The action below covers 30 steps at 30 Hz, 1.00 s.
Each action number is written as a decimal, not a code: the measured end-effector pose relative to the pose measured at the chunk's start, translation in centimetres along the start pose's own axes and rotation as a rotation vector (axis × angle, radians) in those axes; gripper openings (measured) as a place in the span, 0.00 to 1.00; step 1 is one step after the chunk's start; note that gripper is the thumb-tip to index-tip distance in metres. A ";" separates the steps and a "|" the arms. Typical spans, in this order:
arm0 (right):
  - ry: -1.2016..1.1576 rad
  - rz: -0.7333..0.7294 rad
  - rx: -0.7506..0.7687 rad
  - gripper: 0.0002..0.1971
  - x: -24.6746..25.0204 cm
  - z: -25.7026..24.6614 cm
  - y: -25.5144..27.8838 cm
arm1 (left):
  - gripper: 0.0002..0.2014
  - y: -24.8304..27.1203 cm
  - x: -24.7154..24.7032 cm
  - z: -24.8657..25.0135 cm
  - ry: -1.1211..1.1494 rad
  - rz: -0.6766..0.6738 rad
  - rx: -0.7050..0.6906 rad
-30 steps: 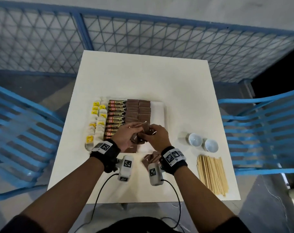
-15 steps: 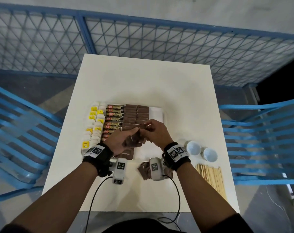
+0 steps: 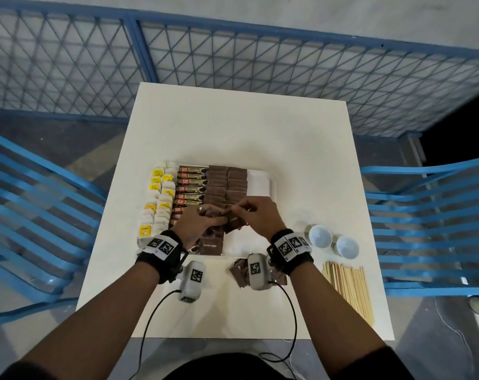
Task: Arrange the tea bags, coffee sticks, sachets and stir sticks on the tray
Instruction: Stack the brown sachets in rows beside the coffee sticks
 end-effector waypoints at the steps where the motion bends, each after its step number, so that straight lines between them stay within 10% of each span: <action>1: 0.013 0.023 0.002 0.03 0.0 0.1 0.1 | 0.09 0.1 0.1 0.0 0.016 0.016 -0.001; 13: -0.208 0.157 -0.115 0.06 -0.7 0.1 2.3 | 0.13 1.3 0.1 -1.9 0.055 -0.004 0.065; 30: 0.105 0.201 -0.314 0.07 -3.0 5.4 2.2 | 0.05 2.2 2.9 -4.8 -0.168 0.110 0.090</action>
Point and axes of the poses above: each hand's wrist, its own y-axis away from the middle knuckle, its own x-axis out of the back of the hand, z = x × y, the point moved 2 cm from there along -y, towards the middle knuckle, and after that the axes turned 2 degrees about -y, right-handed, at the moved point
